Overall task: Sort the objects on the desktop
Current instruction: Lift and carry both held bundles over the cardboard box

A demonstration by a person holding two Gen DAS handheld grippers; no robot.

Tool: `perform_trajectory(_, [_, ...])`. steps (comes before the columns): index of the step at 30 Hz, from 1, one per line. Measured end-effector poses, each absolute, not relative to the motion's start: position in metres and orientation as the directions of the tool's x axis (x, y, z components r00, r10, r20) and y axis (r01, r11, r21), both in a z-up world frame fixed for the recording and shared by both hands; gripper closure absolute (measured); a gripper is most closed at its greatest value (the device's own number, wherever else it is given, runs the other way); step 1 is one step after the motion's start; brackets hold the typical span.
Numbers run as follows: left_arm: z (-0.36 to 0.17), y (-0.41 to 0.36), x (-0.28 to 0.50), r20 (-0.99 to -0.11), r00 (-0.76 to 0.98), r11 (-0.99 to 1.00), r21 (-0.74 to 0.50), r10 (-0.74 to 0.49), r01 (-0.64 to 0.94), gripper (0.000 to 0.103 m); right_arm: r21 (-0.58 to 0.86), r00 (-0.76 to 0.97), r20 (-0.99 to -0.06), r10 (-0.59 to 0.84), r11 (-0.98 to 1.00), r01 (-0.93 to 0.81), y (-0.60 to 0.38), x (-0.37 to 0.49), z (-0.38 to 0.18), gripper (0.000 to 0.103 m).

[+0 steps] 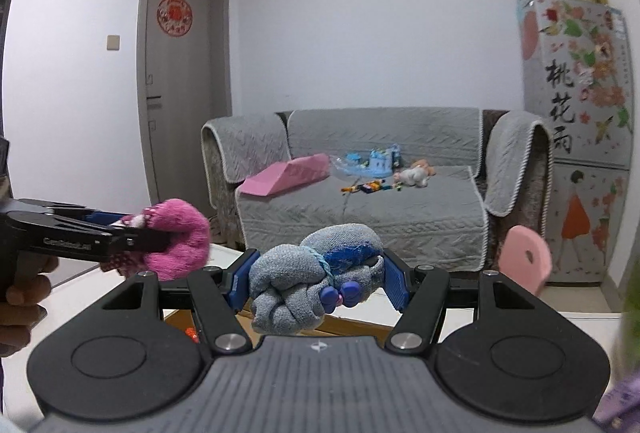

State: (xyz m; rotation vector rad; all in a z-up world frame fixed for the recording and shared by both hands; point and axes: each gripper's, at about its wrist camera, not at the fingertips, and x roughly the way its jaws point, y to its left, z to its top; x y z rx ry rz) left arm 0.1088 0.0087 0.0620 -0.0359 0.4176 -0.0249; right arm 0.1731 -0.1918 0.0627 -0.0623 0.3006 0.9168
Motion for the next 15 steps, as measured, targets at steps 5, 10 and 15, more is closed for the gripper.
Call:
perform_trajectory(5, [0.046,0.019,0.133,-0.433,0.899,0.997,-0.062,-0.062,0.039,0.028,0.123,0.518,-0.311,0.797,0.574,-0.809,-0.189,0.190,0.047,0.043])
perform_trajectory(10, [0.029,0.024,0.149,-0.476,0.878,0.998,-0.059,-0.058,0.033,0.028,0.171,0.477,-0.339,0.811,0.552,-0.816,-0.185,0.199,0.037,0.043])
perform_trajectory(15, [0.017,0.028,0.163,-0.510,0.858,0.997,-0.070,-0.060,0.028,0.028,0.175,0.455,-0.377,0.807,0.544,-0.820,-0.173,0.196,0.036,0.042])
